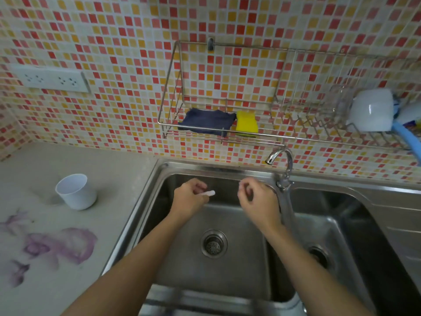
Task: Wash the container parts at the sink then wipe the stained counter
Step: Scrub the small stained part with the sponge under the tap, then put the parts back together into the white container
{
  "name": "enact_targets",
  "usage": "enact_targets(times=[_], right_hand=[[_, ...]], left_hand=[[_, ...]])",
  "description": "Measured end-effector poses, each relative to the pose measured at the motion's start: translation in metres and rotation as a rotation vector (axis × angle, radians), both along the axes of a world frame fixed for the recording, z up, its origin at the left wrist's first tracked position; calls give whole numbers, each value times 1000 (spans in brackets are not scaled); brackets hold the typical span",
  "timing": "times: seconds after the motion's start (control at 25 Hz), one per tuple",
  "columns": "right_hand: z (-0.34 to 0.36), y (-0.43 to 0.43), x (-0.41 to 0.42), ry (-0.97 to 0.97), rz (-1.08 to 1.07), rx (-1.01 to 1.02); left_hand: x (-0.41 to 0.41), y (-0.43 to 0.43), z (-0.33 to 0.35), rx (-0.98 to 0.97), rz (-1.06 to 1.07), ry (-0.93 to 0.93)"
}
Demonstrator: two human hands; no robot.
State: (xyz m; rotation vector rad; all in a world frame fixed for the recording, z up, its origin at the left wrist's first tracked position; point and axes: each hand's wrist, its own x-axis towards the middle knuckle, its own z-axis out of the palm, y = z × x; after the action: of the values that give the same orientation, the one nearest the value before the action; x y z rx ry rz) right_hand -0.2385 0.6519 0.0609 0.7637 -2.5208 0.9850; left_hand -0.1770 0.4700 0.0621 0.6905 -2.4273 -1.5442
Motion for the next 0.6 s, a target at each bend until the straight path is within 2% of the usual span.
enact_targets(times=[0.16,0.28,0.36,0.44,0.6], right_hand=[[-98,-5,21,-374,10,447],[-131,-22,37,-541,48,645],[-142,-39,42,-612,39,663],[-144,-73,45,-638,34,584],[-135,-161,57,-554,25,415]], left_hand=[[15,-16,-43,82,33,-115],[35,-37,-63,114,84,-162],[46,-55,-63,106,90,-138],[55,-88,-53,117,110,-82],[70,-180,-20,-36,51,12]])
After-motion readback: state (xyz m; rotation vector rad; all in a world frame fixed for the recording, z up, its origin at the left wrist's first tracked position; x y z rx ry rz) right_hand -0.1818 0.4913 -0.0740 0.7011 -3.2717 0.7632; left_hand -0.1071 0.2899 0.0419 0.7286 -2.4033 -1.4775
